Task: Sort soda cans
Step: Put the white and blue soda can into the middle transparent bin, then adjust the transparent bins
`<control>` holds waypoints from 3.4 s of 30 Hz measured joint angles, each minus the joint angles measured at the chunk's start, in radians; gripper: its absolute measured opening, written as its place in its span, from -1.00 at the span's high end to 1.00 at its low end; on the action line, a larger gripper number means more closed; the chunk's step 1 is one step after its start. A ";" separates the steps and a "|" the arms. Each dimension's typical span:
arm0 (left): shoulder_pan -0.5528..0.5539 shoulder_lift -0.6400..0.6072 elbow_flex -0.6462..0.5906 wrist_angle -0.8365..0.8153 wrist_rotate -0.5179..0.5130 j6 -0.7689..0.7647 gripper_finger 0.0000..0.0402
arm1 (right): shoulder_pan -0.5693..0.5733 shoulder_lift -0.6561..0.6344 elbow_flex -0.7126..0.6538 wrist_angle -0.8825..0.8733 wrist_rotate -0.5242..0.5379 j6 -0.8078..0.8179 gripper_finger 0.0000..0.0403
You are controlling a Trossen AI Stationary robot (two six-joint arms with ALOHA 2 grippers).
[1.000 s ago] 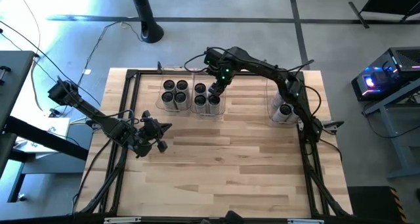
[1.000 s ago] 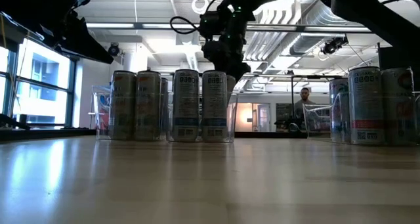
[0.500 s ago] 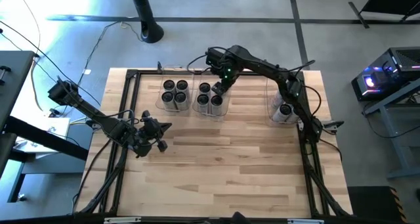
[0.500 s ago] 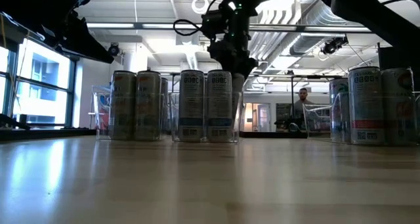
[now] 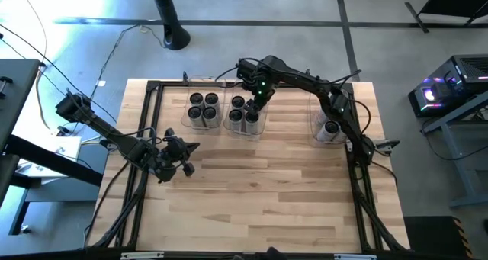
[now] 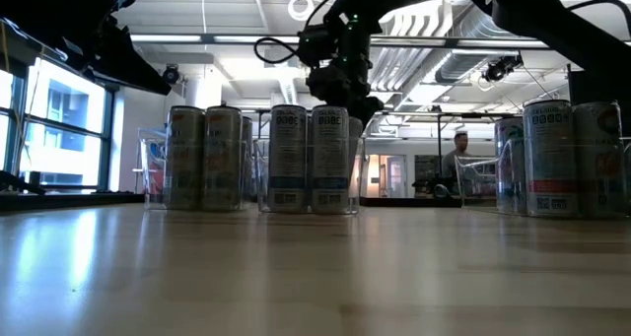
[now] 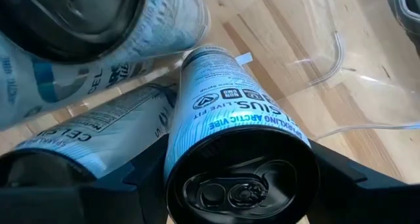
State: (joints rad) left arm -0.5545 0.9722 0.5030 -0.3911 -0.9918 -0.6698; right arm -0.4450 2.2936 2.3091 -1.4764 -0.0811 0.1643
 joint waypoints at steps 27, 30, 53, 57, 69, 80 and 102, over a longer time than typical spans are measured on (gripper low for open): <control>0.004 0.000 0.000 0.000 0.001 0.000 1.00 | 0.001 0.010 0.000 0.059 -0.034 -0.016 -0.51; 0.004 0.000 0.000 0.000 0.002 0.000 1.00 | 0.002 0.004 0.000 0.055 -0.055 -0.016 -0.51; 0.003 0.000 0.000 -0.001 0.017 -0.021 1.00 | 0.107 -0.225 0.000 -0.008 0.083 -0.033 -0.51; -0.005 0.000 0.000 -0.005 0.022 -0.043 1.00 | 0.251 -0.279 0.001 -0.100 0.276 0.023 -0.51; -0.074 0.000 0.000 -0.002 0.010 -0.063 1.00 | 0.682 -0.484 -0.464 -0.093 0.283 0.263 -0.50; -0.082 0.000 0.000 -0.004 -0.013 -0.051 1.00 | 0.627 -0.780 -1.046 -0.026 0.366 0.533 -0.28; -0.082 0.000 0.000 0.000 0.005 -0.078 1.00 | 0.418 -0.775 -1.285 0.200 0.279 0.343 0.27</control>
State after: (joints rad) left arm -0.6365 0.9726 0.5034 -0.3916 -0.9871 -0.7481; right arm -0.0265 1.5188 1.0245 -1.2765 0.1980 0.5073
